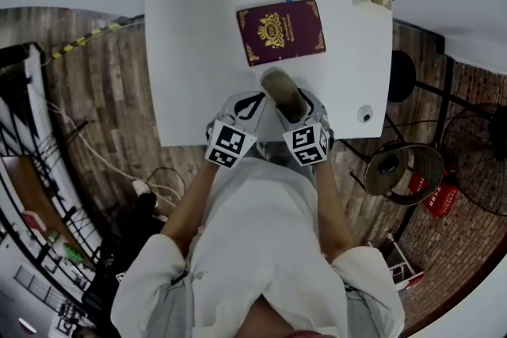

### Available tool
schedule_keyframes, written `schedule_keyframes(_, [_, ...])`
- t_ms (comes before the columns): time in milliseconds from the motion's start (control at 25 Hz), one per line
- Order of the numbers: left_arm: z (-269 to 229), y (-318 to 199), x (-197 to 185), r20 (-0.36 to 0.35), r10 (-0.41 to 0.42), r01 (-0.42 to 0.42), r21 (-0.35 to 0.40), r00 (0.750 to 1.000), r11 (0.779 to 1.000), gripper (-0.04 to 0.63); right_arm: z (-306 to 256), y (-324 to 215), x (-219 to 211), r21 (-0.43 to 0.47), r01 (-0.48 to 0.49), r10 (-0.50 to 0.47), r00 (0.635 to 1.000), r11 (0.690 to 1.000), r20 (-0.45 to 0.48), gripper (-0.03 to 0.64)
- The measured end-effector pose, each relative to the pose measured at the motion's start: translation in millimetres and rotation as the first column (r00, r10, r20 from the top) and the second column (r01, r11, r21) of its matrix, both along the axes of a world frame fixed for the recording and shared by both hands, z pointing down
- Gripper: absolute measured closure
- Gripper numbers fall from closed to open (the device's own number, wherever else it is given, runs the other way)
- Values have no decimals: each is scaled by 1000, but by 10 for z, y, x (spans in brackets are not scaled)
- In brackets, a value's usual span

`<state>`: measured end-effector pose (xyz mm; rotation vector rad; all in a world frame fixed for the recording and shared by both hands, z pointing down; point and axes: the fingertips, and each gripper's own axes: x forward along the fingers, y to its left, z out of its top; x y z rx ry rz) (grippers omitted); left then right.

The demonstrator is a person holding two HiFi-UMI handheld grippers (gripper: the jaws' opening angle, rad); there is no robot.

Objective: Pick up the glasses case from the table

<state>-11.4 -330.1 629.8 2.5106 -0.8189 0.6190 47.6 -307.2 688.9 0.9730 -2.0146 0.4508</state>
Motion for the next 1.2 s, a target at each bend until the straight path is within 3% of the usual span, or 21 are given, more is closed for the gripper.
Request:
schedule_keyframes(560, [-26,90,-37,18,-1,1,-5,1000,1000,577,305,54,0,-78,-3,2,1000,997,-20,215])
schedule_keyframes(1200, [-65,179,-79,22,-13,12,14,1000,1000,577,286,47,-6,-62,-50,51,999,997,12,241])
